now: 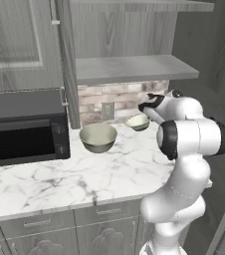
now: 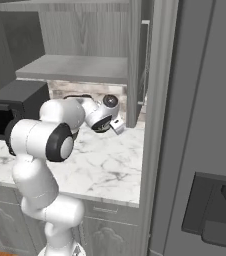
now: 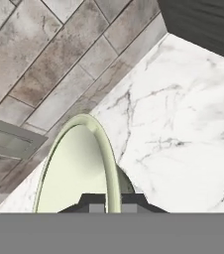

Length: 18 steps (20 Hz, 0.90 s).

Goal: Pick up the bowls on the counter and stack them on top of one another in the open cabinet. Place the smaller bowl on top of the larger bowl.

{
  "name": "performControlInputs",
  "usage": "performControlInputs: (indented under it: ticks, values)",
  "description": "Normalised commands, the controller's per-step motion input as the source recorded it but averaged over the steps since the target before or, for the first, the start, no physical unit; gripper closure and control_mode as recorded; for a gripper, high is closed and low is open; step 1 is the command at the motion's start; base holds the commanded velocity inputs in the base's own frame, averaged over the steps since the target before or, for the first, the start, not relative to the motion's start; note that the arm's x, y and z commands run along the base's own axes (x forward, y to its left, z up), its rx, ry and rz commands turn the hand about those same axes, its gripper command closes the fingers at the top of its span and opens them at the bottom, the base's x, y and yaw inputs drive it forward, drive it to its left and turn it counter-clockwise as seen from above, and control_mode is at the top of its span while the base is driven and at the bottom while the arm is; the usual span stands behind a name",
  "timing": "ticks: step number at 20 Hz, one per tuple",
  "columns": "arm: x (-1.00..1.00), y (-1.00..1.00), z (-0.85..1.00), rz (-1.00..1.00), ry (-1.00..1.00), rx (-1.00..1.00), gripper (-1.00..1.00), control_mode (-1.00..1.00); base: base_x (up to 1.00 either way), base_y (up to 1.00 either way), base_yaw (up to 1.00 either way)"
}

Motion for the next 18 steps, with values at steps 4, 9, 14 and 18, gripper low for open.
performControlInputs:
  ticks: [4, 9, 14, 18]
  values:
    - [-0.59, 0.03, 0.55, 0.03, -0.02, 0.0, 1.0, -1.0, 0.0, 0.0, 0.0]
    - [-0.48, 0.22, 0.55, 0.03, -0.05, 0.0, 1.0, -1.0, 0.0, 0.0, 0.0]
    - [-0.44, 0.32, 0.49, 0.03, -0.08, 0.01, 1.0, -1.0, 0.0, 0.0, 0.0]
    - [-0.48, 0.37, 0.29, 0.04, -0.12, 0.02, 1.0, -1.0, 0.0, 0.0, 0.0]
